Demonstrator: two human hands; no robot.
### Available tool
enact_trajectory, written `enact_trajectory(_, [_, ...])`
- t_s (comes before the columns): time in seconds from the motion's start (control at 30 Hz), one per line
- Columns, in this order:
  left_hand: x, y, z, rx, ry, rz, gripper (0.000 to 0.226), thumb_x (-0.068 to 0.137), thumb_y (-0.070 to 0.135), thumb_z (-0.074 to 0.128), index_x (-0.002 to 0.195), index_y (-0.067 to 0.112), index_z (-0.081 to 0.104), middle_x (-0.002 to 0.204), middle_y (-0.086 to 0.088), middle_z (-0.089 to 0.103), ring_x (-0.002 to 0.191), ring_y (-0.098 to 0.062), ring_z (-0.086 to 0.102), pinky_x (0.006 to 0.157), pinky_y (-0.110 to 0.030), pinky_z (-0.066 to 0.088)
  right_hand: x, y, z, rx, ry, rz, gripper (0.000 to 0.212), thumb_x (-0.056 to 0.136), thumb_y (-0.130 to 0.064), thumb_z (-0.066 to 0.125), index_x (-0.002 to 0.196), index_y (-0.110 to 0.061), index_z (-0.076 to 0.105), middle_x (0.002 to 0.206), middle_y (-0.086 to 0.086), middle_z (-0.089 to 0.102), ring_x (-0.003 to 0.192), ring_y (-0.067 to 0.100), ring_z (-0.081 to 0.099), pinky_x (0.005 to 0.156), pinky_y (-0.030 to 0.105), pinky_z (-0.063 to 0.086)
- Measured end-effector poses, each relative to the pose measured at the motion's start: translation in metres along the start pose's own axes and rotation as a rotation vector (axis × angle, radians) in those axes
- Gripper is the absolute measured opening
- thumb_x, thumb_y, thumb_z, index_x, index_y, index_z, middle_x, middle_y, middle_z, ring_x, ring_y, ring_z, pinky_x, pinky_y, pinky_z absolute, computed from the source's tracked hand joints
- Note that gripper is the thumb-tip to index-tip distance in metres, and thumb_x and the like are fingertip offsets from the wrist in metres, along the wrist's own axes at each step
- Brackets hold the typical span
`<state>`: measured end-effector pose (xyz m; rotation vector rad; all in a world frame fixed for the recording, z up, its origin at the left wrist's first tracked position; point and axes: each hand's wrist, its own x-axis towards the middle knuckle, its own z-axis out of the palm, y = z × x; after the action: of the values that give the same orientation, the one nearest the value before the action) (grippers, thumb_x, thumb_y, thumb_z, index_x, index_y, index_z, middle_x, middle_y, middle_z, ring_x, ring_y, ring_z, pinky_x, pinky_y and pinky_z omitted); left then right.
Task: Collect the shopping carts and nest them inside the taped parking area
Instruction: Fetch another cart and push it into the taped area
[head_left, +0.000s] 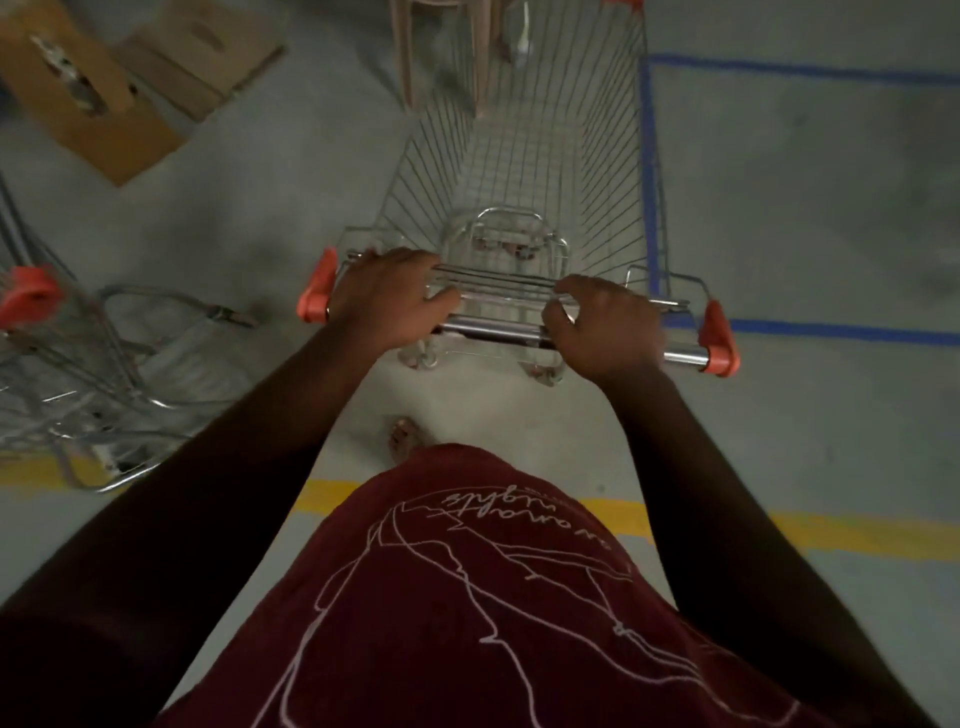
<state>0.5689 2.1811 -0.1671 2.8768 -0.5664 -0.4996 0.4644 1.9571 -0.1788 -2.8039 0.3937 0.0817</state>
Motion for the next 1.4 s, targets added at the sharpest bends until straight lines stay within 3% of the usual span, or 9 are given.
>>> enact_trajectory(0.1, [-0.008,0.046,0.009,0.01,-0.02,0.026,0.061,0.092,0.06,0.051,0.144,0.029,0.054,0.148,-0.001,0.055,0.132,-0.033,0.051,0.111,-0.04,0.036,-0.022,0.041,-0.016,-0.007,-0.001,0.029,0.053,0.091,-0.053,0.043,0.122,-0.024,0.074,0.112,0.012,0.077,0.1,0.035,0.072,0.091,0.04,0.051])
enact_trajectory(0.3, [-0.02,0.132,0.041,0.004,-0.011,0.042,0.072,0.08,0.071,0.034,0.139,0.036,0.056,0.143,0.006,0.06,0.126,-0.032,0.057,0.108,-0.045,0.043,-0.071,0.118,-0.041,0.009,0.006,0.113,0.055,0.086,-0.058,0.035,0.113,-0.028,0.073,0.107,0.007,0.077,0.096,0.033,0.072,0.08,0.038,0.051])
enact_trajectory(0.5, [-0.027,0.217,0.064,0.054,-0.012,0.154,0.061,0.09,0.06,0.043,0.139,0.028,0.059,0.141,0.0,0.061,0.126,-0.031,0.057,0.106,-0.042,0.042,-0.104,0.193,-0.061,0.027,-0.008,0.248,0.038,0.096,-0.051,0.053,0.124,-0.033,0.071,0.121,0.005,0.075,0.108,0.031,0.07,0.086,0.037,0.05])
enact_trajectory(0.63, [-0.017,0.269,0.077,0.087,-0.026,0.255,0.06,0.093,0.057,0.046,0.141,0.023,0.057,0.143,-0.005,0.06,0.13,-0.03,0.054,0.11,-0.043,0.035,-0.114,0.241,-0.072,0.025,0.02,0.323,0.039,0.096,-0.053,0.054,0.128,-0.036,0.069,0.125,0.005,0.074,0.111,0.032,0.069,0.089,0.039,0.051])
enact_trajectory(0.83, [0.022,0.345,0.09,0.115,-0.025,0.349,0.061,0.094,0.057,0.043,0.141,0.021,0.056,0.146,-0.005,0.058,0.133,-0.028,0.052,0.115,-0.044,0.029,-0.101,0.317,-0.09,-0.003,0.057,0.381,0.039,0.097,-0.057,0.046,0.121,-0.036,0.069,0.109,0.004,0.075,0.097,0.03,0.07,0.075,0.036,0.047])
enact_trajectory(1.0, [0.066,0.422,0.103,0.12,-0.006,0.382,0.059,0.092,0.058,0.044,0.136,0.022,0.06,0.14,-0.004,0.062,0.13,-0.027,0.054,0.114,-0.047,0.029,-0.08,0.393,-0.112,0.018,0.107,0.427,0.042,0.096,-0.059,0.045,0.119,-0.036,0.071,0.102,0.004,0.077,0.092,0.031,0.072,0.076,0.037,0.053])
enact_trajectory(1.23, [0.126,0.54,0.119,0.134,-0.061,0.417,0.071,0.09,0.069,0.036,0.144,0.026,0.052,0.148,0.0,0.055,0.139,-0.024,0.046,0.119,-0.056,0.02,-0.044,0.51,-0.154,-0.008,0.107,0.421,0.043,0.088,-0.057,0.045,0.114,-0.036,0.072,0.12,-0.005,0.076,0.1,0.029,0.072,0.077,0.035,0.049])
enact_trajectory(1.4, [0.166,0.618,0.127,0.15,-0.092,0.435,0.072,0.092,0.07,0.034,0.145,0.025,0.051,0.15,0.001,0.053,0.14,-0.024,0.044,0.12,-0.055,0.017,-0.02,0.587,-0.18,0.0,0.12,0.448,0.045,0.086,-0.059,0.042,0.111,-0.035,0.071,0.118,-0.007,0.075,0.1,0.028,0.071,0.079,0.037,0.053])
